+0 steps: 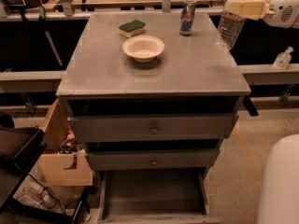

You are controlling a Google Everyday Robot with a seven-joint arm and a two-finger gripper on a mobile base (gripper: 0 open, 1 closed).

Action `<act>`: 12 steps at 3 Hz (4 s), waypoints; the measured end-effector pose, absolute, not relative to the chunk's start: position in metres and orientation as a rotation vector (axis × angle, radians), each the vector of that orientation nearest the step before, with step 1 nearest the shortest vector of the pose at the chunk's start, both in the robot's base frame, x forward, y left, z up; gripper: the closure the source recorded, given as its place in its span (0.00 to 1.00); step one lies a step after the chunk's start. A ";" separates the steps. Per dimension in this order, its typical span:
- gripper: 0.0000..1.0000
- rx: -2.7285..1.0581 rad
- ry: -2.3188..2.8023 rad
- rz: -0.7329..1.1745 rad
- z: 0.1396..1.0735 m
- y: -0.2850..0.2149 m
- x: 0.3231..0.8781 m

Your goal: Pick water bottle from bottom drawer and place on counter

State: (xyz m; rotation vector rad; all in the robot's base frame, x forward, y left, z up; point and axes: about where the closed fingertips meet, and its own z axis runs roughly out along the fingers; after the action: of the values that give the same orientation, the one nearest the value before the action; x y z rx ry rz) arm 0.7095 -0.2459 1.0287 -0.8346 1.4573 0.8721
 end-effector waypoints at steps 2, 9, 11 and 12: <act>1.00 -0.814 1.564 0.792 1.003 -0.260 0.728; 1.00 -0.884 1.548 0.842 0.948 -0.235 0.751; 1.00 -0.858 1.529 0.876 0.933 -0.240 0.754; 0.82 -0.858 1.529 0.876 0.934 -0.240 0.754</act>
Offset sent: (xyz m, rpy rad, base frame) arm 0.0352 -0.0391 -0.0363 -0.1201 0.0860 -0.1304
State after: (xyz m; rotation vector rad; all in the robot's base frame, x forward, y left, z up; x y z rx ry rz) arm 0.7543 -0.2396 0.9341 -0.8577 1.5293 0.8760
